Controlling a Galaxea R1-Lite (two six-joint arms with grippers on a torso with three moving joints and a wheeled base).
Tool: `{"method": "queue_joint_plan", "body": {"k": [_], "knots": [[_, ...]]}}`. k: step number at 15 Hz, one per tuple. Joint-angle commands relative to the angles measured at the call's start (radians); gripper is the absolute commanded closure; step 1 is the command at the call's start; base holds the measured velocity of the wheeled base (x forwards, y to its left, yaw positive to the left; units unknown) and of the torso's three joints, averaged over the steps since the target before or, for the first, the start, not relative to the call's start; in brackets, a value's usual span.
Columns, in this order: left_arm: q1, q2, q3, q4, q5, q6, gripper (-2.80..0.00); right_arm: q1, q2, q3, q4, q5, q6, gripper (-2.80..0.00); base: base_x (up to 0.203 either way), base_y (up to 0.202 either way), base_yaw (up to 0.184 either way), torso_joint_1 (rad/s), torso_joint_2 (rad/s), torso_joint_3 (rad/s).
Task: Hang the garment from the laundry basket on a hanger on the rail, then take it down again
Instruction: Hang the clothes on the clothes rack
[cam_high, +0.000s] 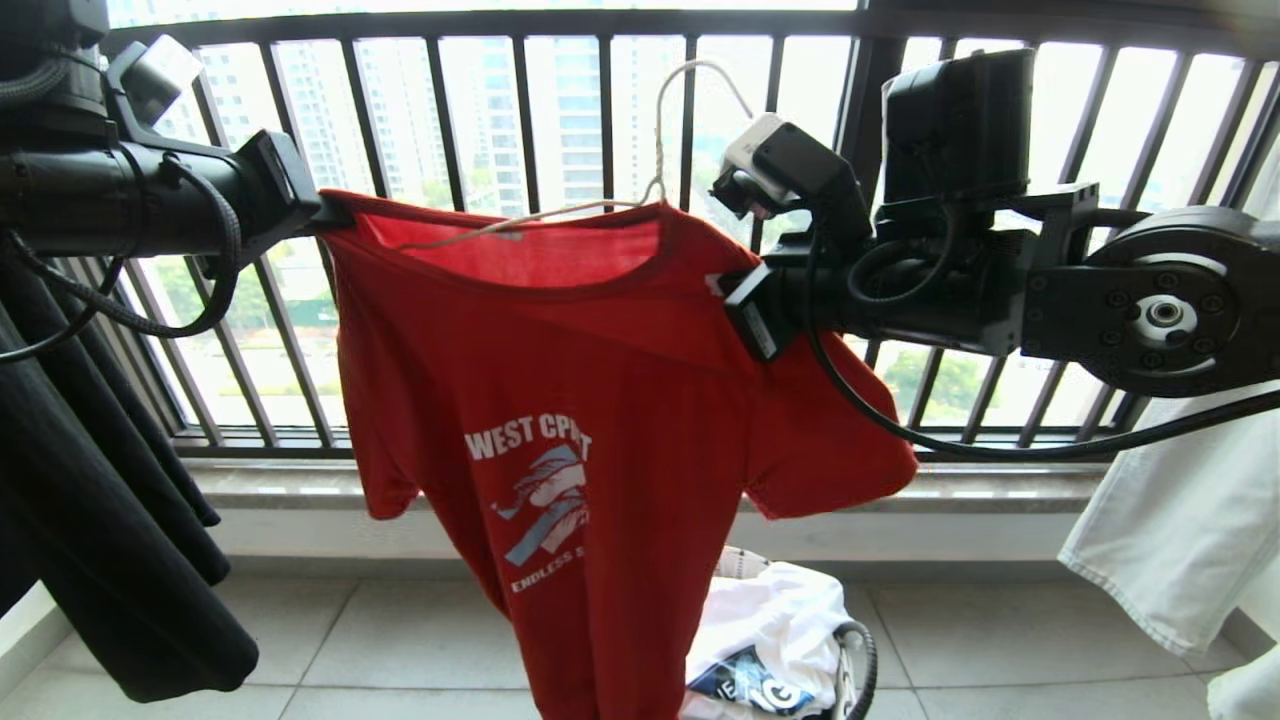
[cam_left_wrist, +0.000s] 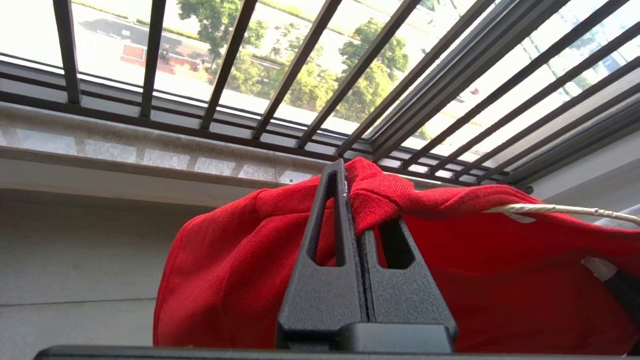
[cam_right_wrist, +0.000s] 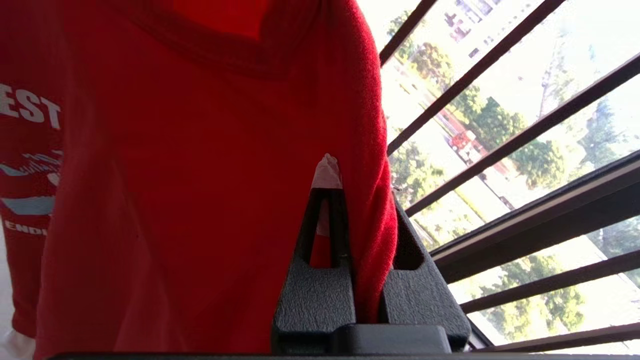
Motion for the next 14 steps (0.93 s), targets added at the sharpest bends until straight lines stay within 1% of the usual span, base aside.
{"method": "queue_joint_plan", "body": {"k": [1, 3, 5, 7, 8, 9, 10, 11, 12, 14], "knots": [[-0.020, -0.005, 0.010, 0.000, -0.003, -0.003, 0.00, 0.017, 0.064, -0.052, -0.001, 0.023, 0.000, 0.00, 0.000, 0.000, 0.000, 0.000, 0.00, 0.000], [-0.034, -0.009, 0.011, 0.000, -0.001, -0.011, 0.00, 0.039, 0.105, -0.085, -0.002, 0.034, 0.021, 0.00, 0.000, 0.000, 0.000, 0.000, 0.00, 0.000], [-0.044, -0.032, 0.011, -0.002, 0.000, -0.037, 0.00, 0.063, 0.145, -0.118, -0.002, 0.040, 0.065, 0.00, 0.000, 0.000, 0.000, 0.000, 0.00, 0.000], [-0.049, -0.074, 0.017, -0.001, 0.000, -0.040, 0.00, 0.096, 0.161, -0.124, -0.003, 0.045, 0.074, 0.00, 0.000, 0.000, 0.000, 0.000, 0.00, 0.000], [-0.061, -0.097, 0.030, -0.002, 0.001, -0.035, 0.00, 0.111, 0.164, -0.124, -0.003, 0.045, 0.094, 0.00, 0.000, 0.000, 0.000, 0.000, 0.00, 0.000], [-0.097, -0.104, 0.024, -0.003, 0.003, -0.029, 0.00, 0.112, 0.162, -0.123, -0.004, 0.048, 0.123, 0.00, 0.000, 0.000, 0.000, 0.000, 0.00, 0.000], [-0.120, -0.103, -0.010, -0.007, 0.006, -0.015, 0.00, 0.111, 0.159, -0.123, -0.004, 0.065, 0.144, 0.00, 0.000, 0.000, 0.000, 0.000, 0.00, 0.000], [-0.139, -0.102, -0.052, -0.005, 0.009, 0.008, 0.00, 0.111, 0.153, -0.125, -0.004, 0.080, 0.151, 0.00, 0.000, 0.000, 0.000, 0.000, 0.00, 0.000], [-0.170, -0.098, -0.068, -0.002, 0.009, 0.028, 0.00, 0.110, 0.148, -0.121, -0.006, 0.086, 0.158, 0.00, 0.000, 0.000, 0.000, 0.000, 0.00, 0.000], [-0.260, -0.094, -0.082, 0.053, 0.011, 0.068, 0.00, 0.101, 0.145, -0.110, -0.088, 0.088, 0.229, 0.00, 0.000, 0.000, 0.000, 0.000, 0.00, 0.000]]}}
